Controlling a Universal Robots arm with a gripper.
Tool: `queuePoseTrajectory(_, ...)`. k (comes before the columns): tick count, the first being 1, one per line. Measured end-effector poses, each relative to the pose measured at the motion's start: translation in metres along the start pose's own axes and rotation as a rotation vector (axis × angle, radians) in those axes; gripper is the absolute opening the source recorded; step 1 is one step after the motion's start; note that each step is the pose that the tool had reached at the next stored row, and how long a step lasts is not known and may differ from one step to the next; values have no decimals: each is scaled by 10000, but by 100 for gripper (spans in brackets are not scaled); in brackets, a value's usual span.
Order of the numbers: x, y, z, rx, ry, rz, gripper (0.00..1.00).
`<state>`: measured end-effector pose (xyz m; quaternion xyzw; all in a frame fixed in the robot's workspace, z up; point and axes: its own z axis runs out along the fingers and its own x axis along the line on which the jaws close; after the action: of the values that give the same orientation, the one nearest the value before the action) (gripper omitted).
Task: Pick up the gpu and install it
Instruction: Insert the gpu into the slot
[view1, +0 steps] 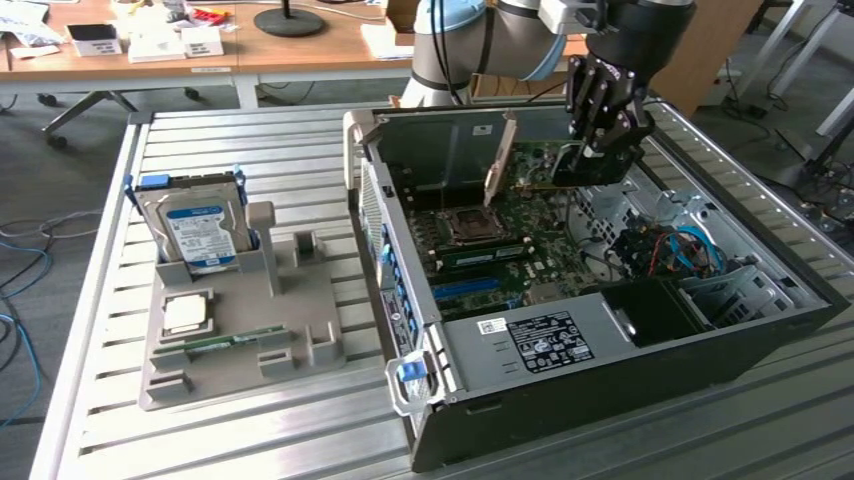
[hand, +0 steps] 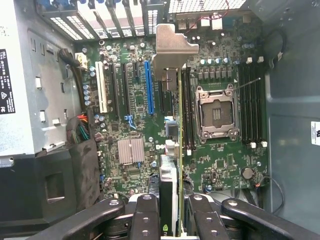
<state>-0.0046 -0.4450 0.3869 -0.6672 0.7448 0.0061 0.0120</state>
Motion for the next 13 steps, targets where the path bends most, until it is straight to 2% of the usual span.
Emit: queuePoseTrajectory(13, 2, 14, 2, -1, 0, -1, 27)
